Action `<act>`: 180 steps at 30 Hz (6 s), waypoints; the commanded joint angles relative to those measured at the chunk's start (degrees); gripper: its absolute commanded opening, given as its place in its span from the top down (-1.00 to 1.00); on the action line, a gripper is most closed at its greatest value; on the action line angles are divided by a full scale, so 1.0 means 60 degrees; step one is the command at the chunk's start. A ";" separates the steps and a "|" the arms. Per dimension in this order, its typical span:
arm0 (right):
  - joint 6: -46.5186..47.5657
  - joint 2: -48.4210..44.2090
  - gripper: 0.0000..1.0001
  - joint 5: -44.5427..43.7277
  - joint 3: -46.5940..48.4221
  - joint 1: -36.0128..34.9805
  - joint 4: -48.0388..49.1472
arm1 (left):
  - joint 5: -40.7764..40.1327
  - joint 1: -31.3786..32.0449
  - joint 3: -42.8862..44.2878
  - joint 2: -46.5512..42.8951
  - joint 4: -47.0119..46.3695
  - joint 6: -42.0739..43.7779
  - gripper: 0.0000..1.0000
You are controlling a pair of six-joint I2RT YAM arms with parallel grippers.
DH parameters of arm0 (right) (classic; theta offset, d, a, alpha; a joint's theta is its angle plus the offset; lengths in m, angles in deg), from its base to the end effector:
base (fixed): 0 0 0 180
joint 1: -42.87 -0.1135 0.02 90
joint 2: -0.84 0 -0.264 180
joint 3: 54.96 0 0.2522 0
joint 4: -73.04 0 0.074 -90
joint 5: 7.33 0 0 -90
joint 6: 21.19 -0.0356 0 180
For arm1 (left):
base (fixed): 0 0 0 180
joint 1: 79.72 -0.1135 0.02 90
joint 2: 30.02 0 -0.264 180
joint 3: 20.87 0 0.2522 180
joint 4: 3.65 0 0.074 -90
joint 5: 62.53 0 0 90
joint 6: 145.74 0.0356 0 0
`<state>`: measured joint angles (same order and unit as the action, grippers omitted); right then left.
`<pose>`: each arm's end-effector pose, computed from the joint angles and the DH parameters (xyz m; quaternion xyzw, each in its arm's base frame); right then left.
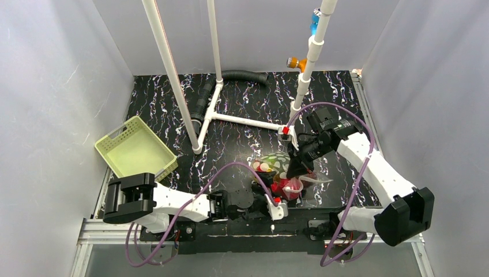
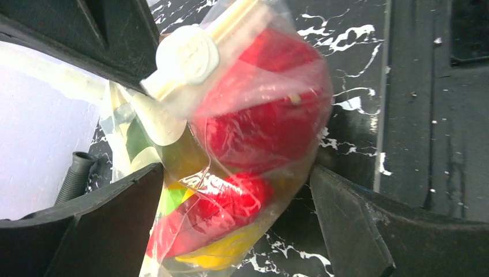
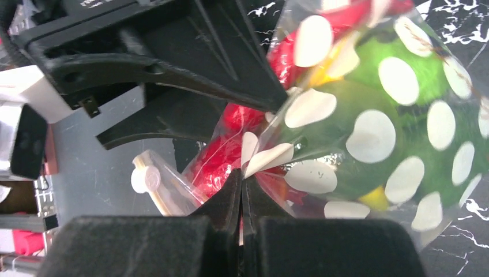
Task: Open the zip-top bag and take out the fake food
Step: Pick up the zipper food storage bag at the center of the board, then unzip the zipper food storage bag at the center of the board.
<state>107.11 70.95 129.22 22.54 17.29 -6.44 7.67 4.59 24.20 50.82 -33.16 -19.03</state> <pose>0.1788 0.1142 0.3005 -0.5322 0.7375 0.3721 0.1853 0.0407 -0.2868 0.2150 0.5820 0.4610 -0.1482 0.6533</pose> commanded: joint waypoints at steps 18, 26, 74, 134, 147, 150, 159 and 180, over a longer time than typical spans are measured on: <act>0.1021 -0.0349 -0.27 0.0235 0.0327 -0.0043 -0.0974 | -0.0012 -0.1341 -0.0454 0.0711 -0.2131 -0.2347 0.47; 0.3319 -0.1958 -0.51 -0.0140 -0.0295 -0.0050 -0.0968 | 0.0277 -0.1506 -0.0632 0.0023 -0.1830 -0.4057 0.67; 0.1570 -0.1387 0.97 -0.1109 0.1125 0.0851 0.0460 | 0.4534 -0.3451 -0.2240 -0.4463 -0.0090 -0.8332 -0.48; 0.1549 -0.0817 0.97 0.0261 0.1385 0.1012 0.0229 | 0.3976 -0.3535 -0.1046 -0.3197 -0.0662 -0.5905 1.00; 0.2752 0.0212 -0.26 0.0675 0.2658 -0.0798 -0.1480 | 0.4472 -0.3535 0.0803 -0.2660 0.1148 -0.6873 1.00; 0.2294 0.0530 -0.13 0.0237 0.2713 -0.1198 -0.1066 | 0.4627 -0.3535 0.1154 -0.2460 0.1372 -0.7124 1.00; 0.1550 0.0653 0.95 -0.0372 0.2567 -0.1493 -0.0402 | 0.4773 -0.3535 0.1122 -0.2489 0.1027 -0.7496 1.00; 0.1804 0.0598 0.97 0.1014 0.2702 -0.1217 -0.0888 | 0.4625 -0.3619 -0.0930 -0.2434 -0.2819 -0.6989 -0.58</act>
<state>117.23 75.52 131.55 37.01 9.51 -11.18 35.76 -16.89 16.31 34.67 -44.48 -62.11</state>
